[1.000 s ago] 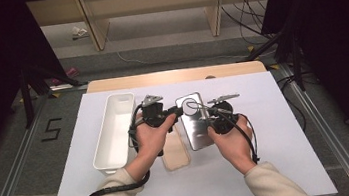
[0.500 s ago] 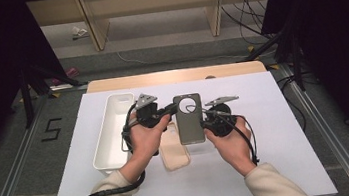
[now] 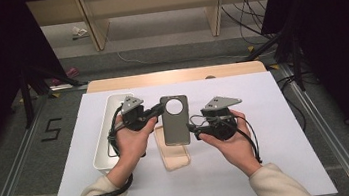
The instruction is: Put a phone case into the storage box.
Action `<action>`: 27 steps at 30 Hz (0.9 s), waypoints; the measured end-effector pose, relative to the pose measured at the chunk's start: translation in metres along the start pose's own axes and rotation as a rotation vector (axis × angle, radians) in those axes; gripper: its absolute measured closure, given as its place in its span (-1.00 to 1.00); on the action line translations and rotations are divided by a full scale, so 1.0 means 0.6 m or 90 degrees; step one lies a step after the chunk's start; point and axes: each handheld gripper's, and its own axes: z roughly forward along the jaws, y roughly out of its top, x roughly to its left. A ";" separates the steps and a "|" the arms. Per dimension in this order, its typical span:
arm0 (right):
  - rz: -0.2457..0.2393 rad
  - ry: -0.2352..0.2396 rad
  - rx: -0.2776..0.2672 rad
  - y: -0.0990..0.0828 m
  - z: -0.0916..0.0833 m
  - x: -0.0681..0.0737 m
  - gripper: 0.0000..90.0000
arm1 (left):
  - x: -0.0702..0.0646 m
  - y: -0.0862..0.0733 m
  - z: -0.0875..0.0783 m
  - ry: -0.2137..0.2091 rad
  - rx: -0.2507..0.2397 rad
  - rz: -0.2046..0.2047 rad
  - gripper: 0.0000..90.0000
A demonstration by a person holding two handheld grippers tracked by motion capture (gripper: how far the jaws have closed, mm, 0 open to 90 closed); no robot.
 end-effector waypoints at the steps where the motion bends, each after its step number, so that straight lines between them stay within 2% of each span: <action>1: -0.002 0.014 -0.025 -0.001 -0.006 -0.003 -0.42 | 0.002 0.001 -0.006 0.004 -0.003 0.012 0.88; 6: -0.005 0.018 -0.044 -0.006 -0.016 -0.011 -0.47 | 0.006 0.003 -0.018 0.006 -0.009 0.021 0.88; 12: 0.007 0.014 -0.064 -0.020 -0.030 -0.029 -0.58 | 0.009 0.005 -0.039 -0.002 -0.016 0.038 0.88; 15: 0.026 0.015 -0.079 -0.028 -0.036 -0.036 -0.58 | 0.010 0.009 -0.048 -0.003 -0.022 0.044 0.88; 19: 0.033 0.007 -0.079 -0.038 -0.044 -0.047 -0.62 | 0.011 0.016 -0.056 -0.001 -0.028 0.061 0.88; 27: 0.049 -0.002 -0.085 -0.051 -0.052 -0.059 -0.62 | 0.017 0.024 -0.064 -0.006 -0.033 0.062 0.88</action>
